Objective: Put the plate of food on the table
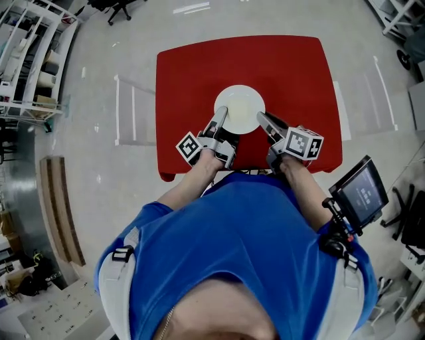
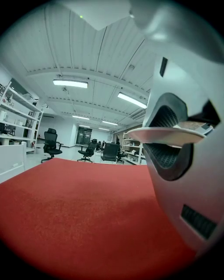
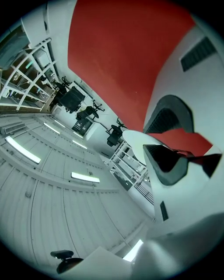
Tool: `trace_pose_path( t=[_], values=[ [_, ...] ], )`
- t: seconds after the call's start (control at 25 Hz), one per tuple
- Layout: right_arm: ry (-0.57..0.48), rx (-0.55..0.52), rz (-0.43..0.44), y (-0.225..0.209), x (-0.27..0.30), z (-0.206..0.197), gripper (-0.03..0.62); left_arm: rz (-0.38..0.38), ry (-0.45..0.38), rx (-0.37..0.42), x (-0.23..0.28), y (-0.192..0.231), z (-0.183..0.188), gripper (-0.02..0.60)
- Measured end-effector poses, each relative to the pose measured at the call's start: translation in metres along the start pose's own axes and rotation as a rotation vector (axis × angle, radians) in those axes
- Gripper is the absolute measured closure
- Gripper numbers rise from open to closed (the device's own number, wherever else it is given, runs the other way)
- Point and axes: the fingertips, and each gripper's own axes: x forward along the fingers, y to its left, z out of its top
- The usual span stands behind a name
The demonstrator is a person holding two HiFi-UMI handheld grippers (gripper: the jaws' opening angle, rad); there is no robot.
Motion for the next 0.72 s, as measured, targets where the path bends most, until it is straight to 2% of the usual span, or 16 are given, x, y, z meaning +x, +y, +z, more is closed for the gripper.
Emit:
trace_pose_path(
  t=[0.2,0.4,0.56,0.72],
  values=[
    [0.029,0.049,0.022,-0.044,0.031,0.073,0.522,0.009,-0.036,0.004,0.085,0.008,0.013,0.514],
    [0.056,0.098,0.02,-0.046,0.04,0.055,0.534,0.044,-0.059,0.0,0.067,0.016,0.022,0.512],
    [0.073,0.134,0.017,-0.071,0.061,0.077,0.542,0.058,-0.079,-0.005,0.099,0.028,0.034,0.512],
    [0.091,0.159,0.009,-0.083,0.069,0.078,0.545,0.08,-0.09,-0.01,0.105,0.04,0.039,0.512]
  ],
)
